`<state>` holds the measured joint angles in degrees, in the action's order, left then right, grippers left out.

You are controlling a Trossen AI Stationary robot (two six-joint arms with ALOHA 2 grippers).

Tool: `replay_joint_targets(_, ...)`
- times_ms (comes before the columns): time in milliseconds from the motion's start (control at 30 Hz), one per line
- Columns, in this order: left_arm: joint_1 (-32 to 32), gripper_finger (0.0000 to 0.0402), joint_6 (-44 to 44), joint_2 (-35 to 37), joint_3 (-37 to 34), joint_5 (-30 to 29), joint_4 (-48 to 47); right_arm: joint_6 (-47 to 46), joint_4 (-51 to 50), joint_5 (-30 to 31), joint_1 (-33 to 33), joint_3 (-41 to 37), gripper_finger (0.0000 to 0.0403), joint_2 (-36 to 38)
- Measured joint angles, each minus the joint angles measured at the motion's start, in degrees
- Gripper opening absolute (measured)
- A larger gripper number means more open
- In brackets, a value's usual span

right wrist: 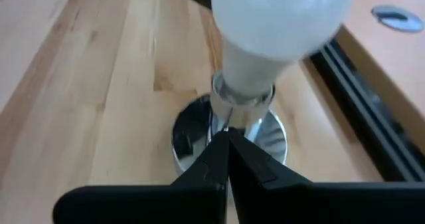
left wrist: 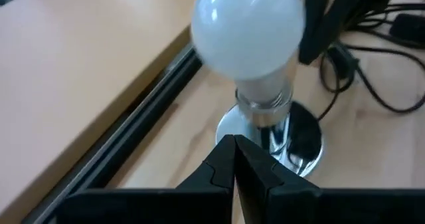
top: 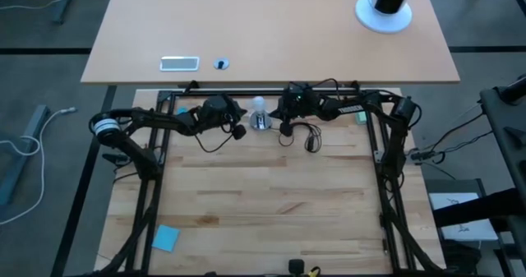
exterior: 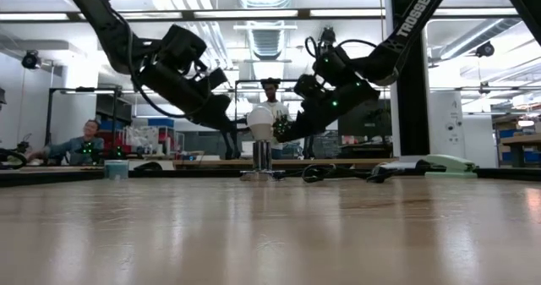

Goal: Screw lightbulb
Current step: Remove the lightbulb from the lamp

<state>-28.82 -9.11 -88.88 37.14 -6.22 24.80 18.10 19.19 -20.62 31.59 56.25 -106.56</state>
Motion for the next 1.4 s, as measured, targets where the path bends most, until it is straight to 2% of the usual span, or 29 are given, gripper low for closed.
replay_joint_targets(100, 0.02, 0.0000, 0.78, 0.00, -0.97, -0.30, 0.17, -0.89, 1.98, -0.43, 1.02, -1.78, 0.0002, -0.04)
replay_joint_targets(333, 0.00, 0.0000, 1.80, -0.11, -2.20, -0.27, 4.26, -4.93, 19.95, -1.75, 2.28, -8.72, 0.0002, -0.31)
replay_joint_targets(533, 0.00, 0.0000, 1.78, -0.12, -2.20, -0.26, 5.60, -5.98, 22.90, -1.29, 1.99, -8.85, 0.0013, -0.37)
replay_joint_targets(667, 0.00, 0.0000, 1.97, -0.13, -2.20, -0.26, 5.84, -6.79, 22.68, -1.26, 1.96, -8.57, 0.0059, -0.37)
replay_joint_targets(900, -0.06, 0.0000, 2.10, -0.13, -2.20, -0.26, 6.12, -14.00, 22.31, -0.18, 1.44, -7.06, 0.0177, -0.37)
replay_joint_targets(1067, -0.04, 0.0000, 2.04, -0.15, -2.20, -0.26, 6.12, -16.34, 21.20, -0.22, 0.10, -5.08, 0.0245, -0.37)
replay_joint_targets(1233, -0.04, 0.0000, 1.93, -0.17, -2.20, -0.25, 6.10, -17.33, 20.02, 0.04, -1.00, -4.08, 0.0286, -0.39)
replay_joint_targets(1400, -0.04, 0.0000, 1.22, -0.17, -2.20, -0.24, 6.10, -18.06, 18.45, 2.85, -0.98, -4.02, 0.0304, -0.44)
